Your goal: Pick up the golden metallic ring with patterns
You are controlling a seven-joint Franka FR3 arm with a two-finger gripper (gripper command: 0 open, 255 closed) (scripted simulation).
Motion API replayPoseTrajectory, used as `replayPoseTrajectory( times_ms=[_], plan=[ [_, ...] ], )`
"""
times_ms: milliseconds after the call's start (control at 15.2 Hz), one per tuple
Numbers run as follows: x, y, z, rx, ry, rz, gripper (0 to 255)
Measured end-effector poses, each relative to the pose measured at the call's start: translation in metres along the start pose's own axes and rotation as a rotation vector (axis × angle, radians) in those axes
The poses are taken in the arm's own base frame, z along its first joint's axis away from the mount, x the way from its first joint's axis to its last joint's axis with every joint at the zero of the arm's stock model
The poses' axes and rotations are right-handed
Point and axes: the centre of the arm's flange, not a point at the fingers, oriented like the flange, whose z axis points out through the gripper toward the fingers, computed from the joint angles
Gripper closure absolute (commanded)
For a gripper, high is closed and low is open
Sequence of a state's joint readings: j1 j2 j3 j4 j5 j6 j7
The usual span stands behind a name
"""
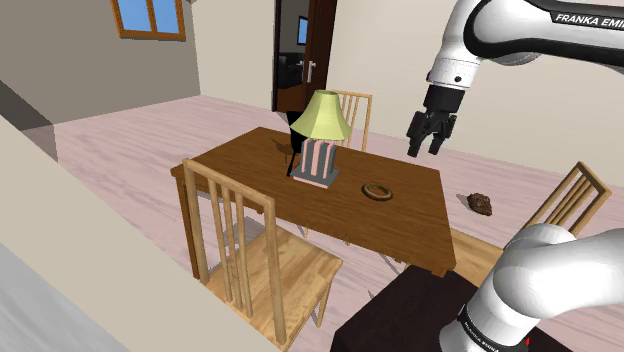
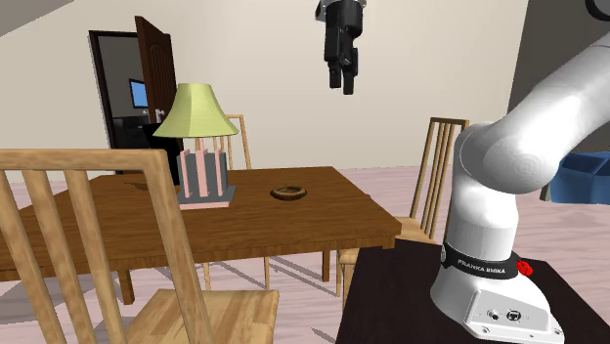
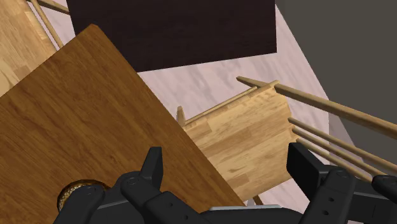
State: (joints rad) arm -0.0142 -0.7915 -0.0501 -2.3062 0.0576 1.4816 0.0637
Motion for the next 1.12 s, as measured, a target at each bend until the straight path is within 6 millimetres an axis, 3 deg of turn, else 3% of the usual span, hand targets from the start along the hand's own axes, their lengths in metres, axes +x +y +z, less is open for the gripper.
replayPoseTrajectory(
  times_ms=[264, 1122],
  plan=[
    [0.017, 0.014, 0.018, -0.002, 0.000, 0.006, 0],
    [0.124, 0.088, 0.119, -0.011, 0.004, 0.042, 0]
  ],
)
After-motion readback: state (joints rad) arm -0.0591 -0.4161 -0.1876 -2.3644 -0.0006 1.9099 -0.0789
